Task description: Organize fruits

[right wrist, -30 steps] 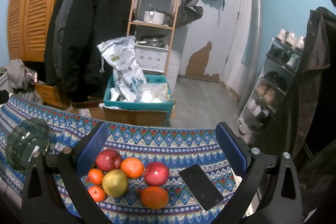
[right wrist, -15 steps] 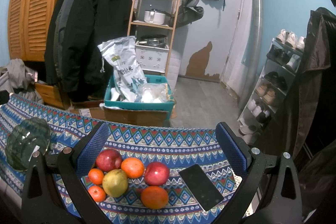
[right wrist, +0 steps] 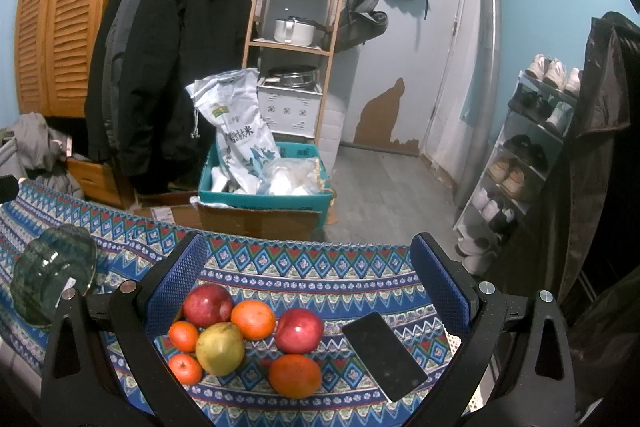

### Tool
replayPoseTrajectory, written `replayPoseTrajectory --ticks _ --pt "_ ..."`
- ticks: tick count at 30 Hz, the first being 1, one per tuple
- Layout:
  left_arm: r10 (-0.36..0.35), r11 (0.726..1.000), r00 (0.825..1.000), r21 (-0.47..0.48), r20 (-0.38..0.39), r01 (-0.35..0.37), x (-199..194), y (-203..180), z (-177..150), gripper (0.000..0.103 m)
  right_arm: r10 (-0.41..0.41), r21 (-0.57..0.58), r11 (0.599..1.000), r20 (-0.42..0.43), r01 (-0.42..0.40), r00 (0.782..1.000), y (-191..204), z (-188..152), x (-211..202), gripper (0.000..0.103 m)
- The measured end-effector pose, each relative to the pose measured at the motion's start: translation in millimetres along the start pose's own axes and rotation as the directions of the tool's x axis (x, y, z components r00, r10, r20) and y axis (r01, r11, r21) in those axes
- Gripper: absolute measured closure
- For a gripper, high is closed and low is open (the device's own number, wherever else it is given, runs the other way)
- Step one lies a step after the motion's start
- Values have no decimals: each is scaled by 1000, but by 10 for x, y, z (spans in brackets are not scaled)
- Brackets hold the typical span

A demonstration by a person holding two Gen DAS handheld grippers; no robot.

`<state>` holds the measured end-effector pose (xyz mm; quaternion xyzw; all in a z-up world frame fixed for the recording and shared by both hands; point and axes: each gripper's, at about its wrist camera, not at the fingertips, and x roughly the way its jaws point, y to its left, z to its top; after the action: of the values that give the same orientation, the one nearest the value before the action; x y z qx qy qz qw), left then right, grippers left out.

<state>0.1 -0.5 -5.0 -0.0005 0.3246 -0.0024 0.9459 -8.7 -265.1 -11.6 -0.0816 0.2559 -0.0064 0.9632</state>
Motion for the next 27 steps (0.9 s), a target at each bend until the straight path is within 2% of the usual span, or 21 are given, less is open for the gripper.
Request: replayPoseTrajectory --ticks 27 --pt "8 1000 1000 3 7 -8 -1 -12 -12 2 2 0 1000 1 -2 1000 4 11 1 3"
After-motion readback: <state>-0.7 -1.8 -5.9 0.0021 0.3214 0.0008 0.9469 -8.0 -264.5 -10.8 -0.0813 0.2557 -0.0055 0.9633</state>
